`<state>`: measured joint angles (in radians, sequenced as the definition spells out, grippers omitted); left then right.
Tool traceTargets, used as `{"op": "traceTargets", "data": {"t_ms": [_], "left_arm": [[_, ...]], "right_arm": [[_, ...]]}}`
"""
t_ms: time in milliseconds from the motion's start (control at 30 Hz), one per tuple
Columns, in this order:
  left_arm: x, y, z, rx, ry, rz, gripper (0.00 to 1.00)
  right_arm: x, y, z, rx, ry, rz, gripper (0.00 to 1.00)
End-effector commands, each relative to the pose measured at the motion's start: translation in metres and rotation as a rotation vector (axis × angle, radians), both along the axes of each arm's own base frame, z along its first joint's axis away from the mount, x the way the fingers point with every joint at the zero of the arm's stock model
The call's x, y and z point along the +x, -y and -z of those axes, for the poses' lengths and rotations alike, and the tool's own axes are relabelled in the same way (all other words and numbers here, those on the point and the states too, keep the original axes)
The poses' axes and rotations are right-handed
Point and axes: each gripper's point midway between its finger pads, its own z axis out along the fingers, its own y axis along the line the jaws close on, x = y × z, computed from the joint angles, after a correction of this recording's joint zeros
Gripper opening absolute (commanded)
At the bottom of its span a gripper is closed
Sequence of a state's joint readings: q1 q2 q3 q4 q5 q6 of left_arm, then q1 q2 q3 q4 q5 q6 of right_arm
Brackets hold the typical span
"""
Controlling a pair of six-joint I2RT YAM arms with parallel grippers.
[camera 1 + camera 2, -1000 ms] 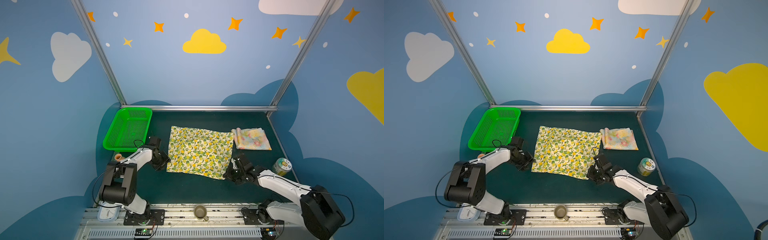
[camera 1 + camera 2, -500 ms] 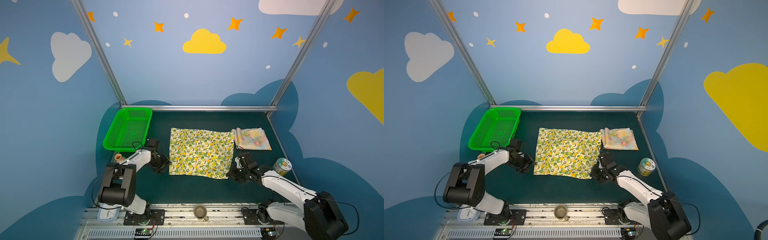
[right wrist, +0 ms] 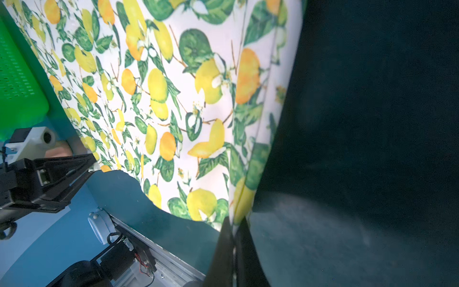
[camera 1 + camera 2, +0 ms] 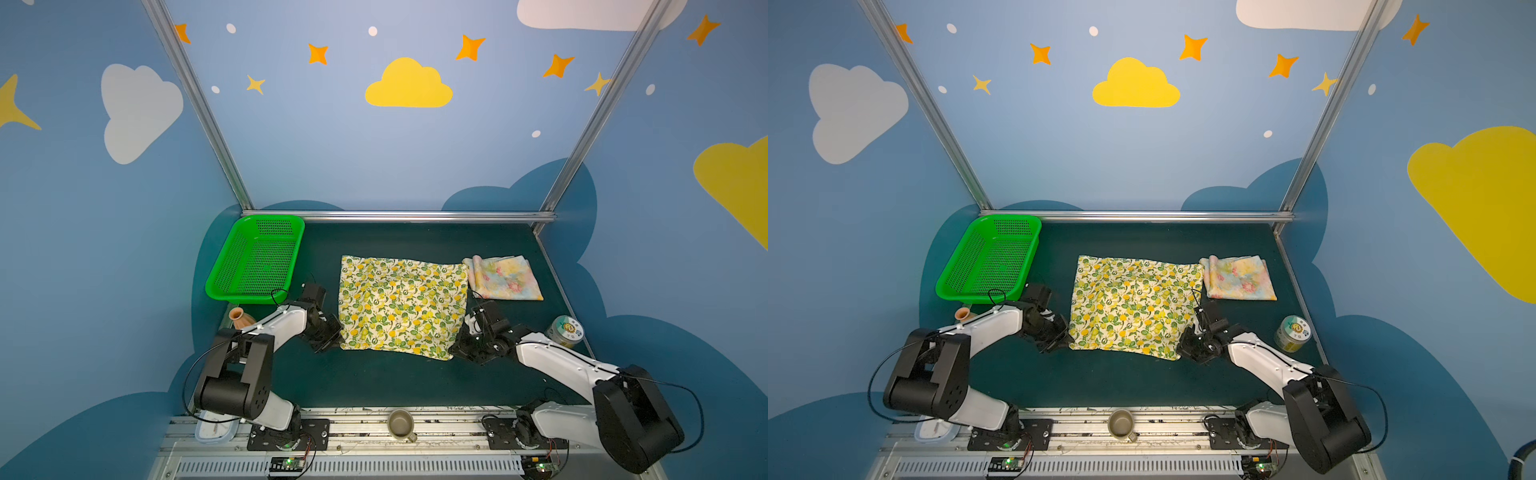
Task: Fold and stack skirts
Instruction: Flatten out the skirt at the center of the table.
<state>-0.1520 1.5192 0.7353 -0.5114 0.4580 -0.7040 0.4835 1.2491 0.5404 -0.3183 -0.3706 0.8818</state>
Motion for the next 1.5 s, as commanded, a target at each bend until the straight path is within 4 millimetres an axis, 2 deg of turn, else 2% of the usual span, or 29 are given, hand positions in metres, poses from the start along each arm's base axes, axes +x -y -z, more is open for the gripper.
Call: {"op": "traceTargets", "data": {"t_ms": [0, 67, 133, 267, 300, 400, 500, 600, 667, 733, 833, 900, 1033, 1067, 1100, 1133, 1167, 1267, 1333, 1400, 1467], "left_arm": [[0.016, 0.001, -0.008, 0.005, 0.043, -0.006, 0.04], [0.032, 0.002, -0.026, -0.016, 0.096, -0.024, 0.04], [0.054, 0.002, -0.054, -0.054, 0.171, -0.056, 0.04], [0.097, -0.017, -0.132, -0.103, 0.344, -0.144, 0.04], [0.103, -0.024, -0.152, -0.119, 0.384, -0.164, 0.04], [0.103, -0.047, -0.192, -0.128, 0.454, -0.236, 0.04], [0.089, -0.063, -0.201, -0.126, 0.468, -0.321, 0.04], [0.073, -0.07, -0.189, -0.151, 0.431, -0.367, 0.04], [0.074, -0.072, -0.184, -0.158, 0.447, -0.376, 0.04], [0.083, -0.074, -0.188, -0.18, 0.467, -0.396, 0.04], [0.112, -0.075, -0.206, -0.205, 0.499, -0.387, 0.04], [0.14, -0.073, -0.226, -0.239, 0.53, -0.354, 0.04], [0.213, -0.077, -0.26, -0.3, 0.591, -0.326, 0.04], [0.23, -0.08, -0.279, -0.303, 0.632, -0.319, 0.04], [0.246, -0.082, -0.276, -0.307, 0.622, -0.318, 0.04], [0.26, -0.082, -0.309, -0.314, 0.699, -0.293, 0.04], [0.27, -0.082, -0.329, -0.307, 0.74, -0.278, 0.04], [0.272, -0.08, -0.386, -0.257, 0.883, -0.216, 0.04], [0.263, -0.082, -0.402, -0.208, 0.926, -0.199, 0.04], [0.249, -0.081, -0.398, -0.189, 0.919, -0.188, 0.04], [0.232, -0.077, -0.373, -0.201, 0.878, -0.193, 0.04]], "right_arm": [[0.009, -0.005, -0.015, 0.044, 0.012, -0.006, 0.0], [0.017, -0.003, -0.027, 0.05, 0.031, -0.004, 0.0], [0.032, 0.0, -0.048, 0.055, 0.074, -0.002, 0.0], [0.065, 0.008, -0.107, 0.073, 0.192, 0.001, 0.0], [0.069, 0.011, -0.123, 0.069, 0.223, 0.0, 0.0], [0.068, 0.018, -0.145, 0.08, 0.269, -0.003, 0.0], [0.049, 0.014, -0.138, 0.126, 0.221, -0.035, 0.0], [0.033, 0.012, -0.131, 0.18, 0.172, -0.043, 0.0], [0.042, 0.012, -0.138, 0.198, 0.229, -0.032, 0.0], [0.063, 0.015, -0.157, 0.217, 0.329, 0.008, 0.0], [0.106, 0.024, -0.191, 0.235, 0.422, 0.068, 0.0], [0.137, 0.02, -0.208, 0.26, 0.457, 0.056, 0.0], [0.204, 0.01, -0.227, 0.324, 0.444, 0.031, 0.0], [0.221, 0.008, -0.237, 0.346, 0.451, 0.025, 0.0], [0.234, 0.009, -0.246, 0.359, 0.455, 0.028, 0.0], [0.245, 0.009, -0.26, 0.372, 0.472, 0.025, 0.0], [0.252, 0.008, -0.277, 0.373, 0.513, 0.013, 0.0], [0.254, 0.007, -0.321, 0.339, 0.637, -0.032, 0.0], [0.245, 0.008, -0.336, 0.316, 0.693, -0.064, 0.0], [0.232, 0.006, -0.337, 0.299, 0.733, -0.101, 0.0], [0.214, 0.002, -0.325, 0.285, 0.728, -0.136, 0.0]]}}
